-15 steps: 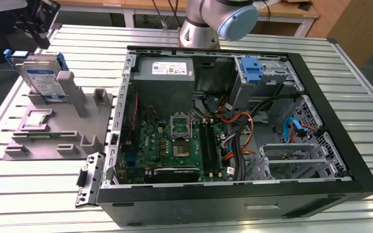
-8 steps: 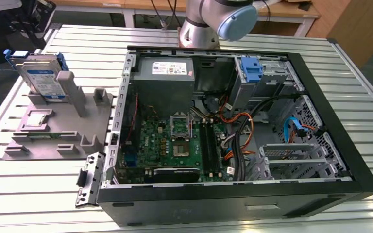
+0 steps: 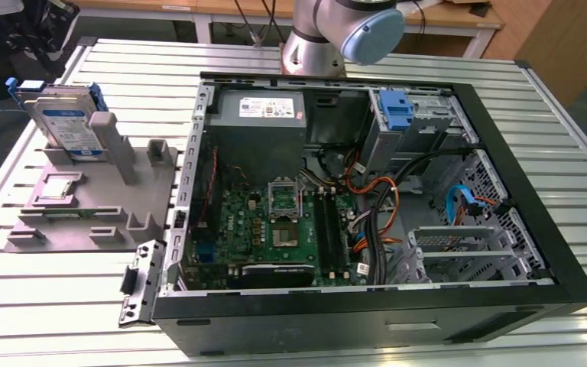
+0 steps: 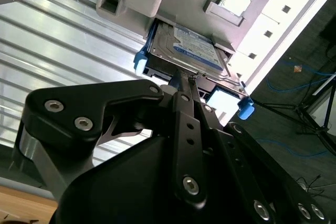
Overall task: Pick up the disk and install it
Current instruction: 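Reach for the disk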
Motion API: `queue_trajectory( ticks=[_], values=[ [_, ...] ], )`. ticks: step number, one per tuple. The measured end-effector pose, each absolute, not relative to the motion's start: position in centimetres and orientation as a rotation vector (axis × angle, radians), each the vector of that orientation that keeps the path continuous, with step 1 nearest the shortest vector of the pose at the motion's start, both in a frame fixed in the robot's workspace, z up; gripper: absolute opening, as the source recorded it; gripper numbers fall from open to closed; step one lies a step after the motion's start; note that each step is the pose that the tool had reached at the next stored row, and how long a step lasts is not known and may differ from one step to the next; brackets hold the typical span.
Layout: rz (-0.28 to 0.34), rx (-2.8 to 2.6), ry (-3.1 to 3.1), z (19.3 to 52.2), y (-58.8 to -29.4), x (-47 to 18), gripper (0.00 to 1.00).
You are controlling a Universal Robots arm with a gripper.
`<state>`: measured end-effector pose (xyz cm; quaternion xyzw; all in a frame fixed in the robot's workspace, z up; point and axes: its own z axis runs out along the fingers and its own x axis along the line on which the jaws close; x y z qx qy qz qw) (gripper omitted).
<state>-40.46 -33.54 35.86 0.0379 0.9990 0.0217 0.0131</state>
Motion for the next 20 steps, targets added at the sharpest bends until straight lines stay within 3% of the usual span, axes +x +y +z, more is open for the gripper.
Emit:
queue_trajectory(
  ticks=[20],
  values=[
    [0.067, 0.119, 3.125, 35.67, -33.46, -41.53, 0.10]
  ],
)
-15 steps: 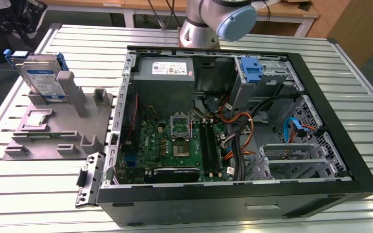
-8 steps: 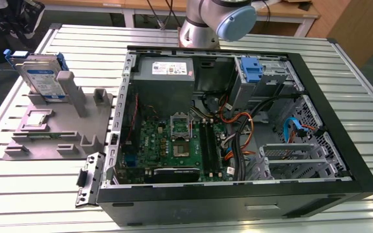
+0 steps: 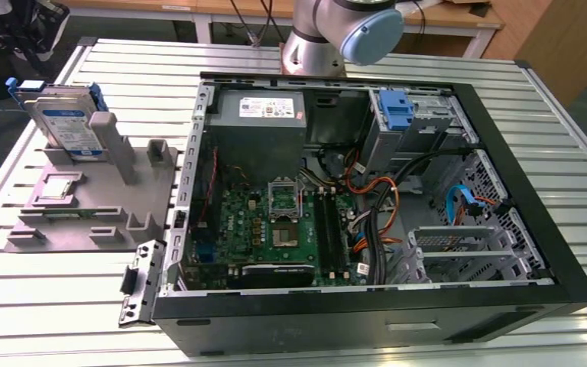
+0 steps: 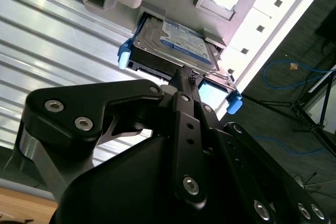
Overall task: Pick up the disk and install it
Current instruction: 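Reach for the disk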
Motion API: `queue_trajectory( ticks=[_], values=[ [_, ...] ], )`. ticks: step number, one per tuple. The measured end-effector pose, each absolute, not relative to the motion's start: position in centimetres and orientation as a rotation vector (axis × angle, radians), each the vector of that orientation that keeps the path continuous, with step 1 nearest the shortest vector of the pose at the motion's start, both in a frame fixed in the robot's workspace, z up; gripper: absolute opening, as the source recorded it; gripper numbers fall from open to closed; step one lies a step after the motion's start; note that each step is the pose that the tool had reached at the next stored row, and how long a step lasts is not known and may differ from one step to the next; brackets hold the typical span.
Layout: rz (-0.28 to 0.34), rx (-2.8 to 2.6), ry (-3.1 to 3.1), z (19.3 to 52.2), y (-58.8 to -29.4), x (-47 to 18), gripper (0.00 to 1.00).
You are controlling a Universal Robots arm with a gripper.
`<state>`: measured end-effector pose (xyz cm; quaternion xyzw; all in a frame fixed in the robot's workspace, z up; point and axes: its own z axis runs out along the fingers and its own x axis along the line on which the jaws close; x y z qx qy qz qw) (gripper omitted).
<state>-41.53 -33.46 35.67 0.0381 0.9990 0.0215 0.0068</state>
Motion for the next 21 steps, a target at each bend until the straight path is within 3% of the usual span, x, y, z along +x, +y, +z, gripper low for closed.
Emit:
queue_trajectory(
  ticks=[21],
  values=[
    [0.064, 0.075, 3.127, 35.15, -33.34, -41.59, 0.10]
  ],
)
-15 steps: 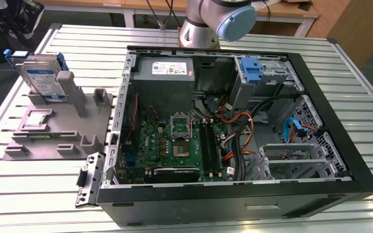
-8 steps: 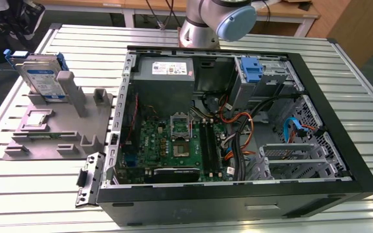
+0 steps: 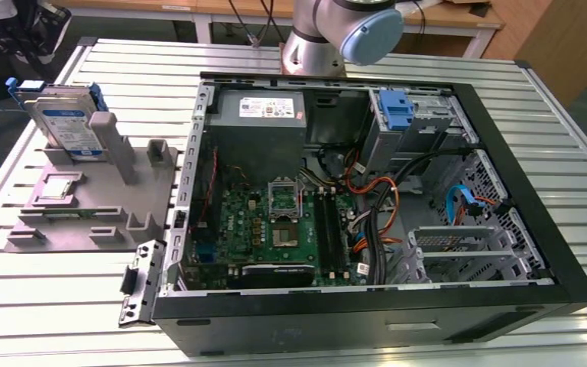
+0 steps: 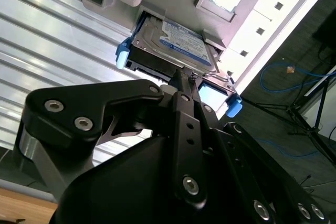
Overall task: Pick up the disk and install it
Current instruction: 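Reach for the disk, then pick up the disk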
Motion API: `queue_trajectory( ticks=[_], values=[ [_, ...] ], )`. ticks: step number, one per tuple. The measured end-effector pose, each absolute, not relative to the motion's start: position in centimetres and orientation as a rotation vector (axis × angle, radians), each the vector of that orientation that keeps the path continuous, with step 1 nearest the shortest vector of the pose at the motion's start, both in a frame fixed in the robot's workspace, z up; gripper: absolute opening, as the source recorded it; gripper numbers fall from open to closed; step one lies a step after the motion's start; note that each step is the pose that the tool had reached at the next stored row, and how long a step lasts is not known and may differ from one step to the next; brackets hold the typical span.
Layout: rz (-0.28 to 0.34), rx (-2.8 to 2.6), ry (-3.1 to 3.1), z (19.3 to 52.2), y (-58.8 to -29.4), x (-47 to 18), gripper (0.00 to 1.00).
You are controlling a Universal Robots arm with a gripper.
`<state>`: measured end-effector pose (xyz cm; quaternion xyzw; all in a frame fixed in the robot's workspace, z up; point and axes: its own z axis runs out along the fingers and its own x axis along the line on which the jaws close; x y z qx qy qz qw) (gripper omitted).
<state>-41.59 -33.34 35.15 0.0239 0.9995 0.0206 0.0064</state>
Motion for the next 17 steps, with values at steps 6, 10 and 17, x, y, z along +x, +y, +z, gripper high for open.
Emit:
queue_trajectory(
  ticks=[6, 10, 17],
  values=[
    [0.064, 0.075, 3.127, 34.99, -33.34, -41.63, 0.10],
    [0.066, 0.075, 3.127, 34.92, -33.33, -41.67, 0.10],
    [0.066, 0.075, 3.127, 34.86, -33.45, -41.74, 0.10]
  ],
)
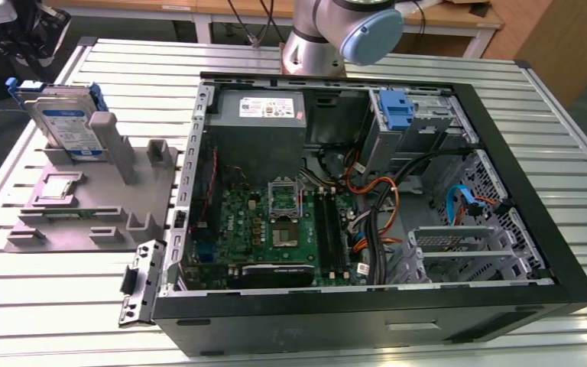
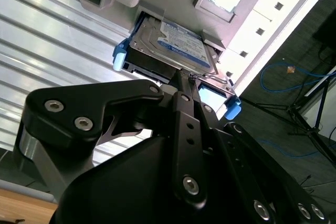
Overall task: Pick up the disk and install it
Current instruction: 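Pick up the disk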
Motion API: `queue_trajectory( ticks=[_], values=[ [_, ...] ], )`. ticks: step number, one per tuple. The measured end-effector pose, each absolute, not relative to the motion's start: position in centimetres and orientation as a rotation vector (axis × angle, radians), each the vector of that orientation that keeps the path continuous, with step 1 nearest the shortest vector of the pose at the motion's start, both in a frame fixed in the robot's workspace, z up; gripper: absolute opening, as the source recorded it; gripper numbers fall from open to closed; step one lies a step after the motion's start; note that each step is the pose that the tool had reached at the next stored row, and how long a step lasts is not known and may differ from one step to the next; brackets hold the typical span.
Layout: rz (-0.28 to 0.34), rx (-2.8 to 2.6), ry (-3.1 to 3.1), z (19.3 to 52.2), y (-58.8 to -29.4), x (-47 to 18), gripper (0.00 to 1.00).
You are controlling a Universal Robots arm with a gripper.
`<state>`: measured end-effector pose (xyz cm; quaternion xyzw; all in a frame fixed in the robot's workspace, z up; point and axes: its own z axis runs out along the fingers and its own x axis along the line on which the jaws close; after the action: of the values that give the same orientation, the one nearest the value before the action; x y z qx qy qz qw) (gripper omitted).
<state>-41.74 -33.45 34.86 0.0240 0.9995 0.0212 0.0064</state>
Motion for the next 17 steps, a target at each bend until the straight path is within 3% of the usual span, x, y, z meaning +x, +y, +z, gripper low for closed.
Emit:
queue_trajectory(
  ticks=[17],
  values=[
    [0.067, -0.036, 3.129, 34.85, -33.46, -41.74, 0.10]
  ],
)
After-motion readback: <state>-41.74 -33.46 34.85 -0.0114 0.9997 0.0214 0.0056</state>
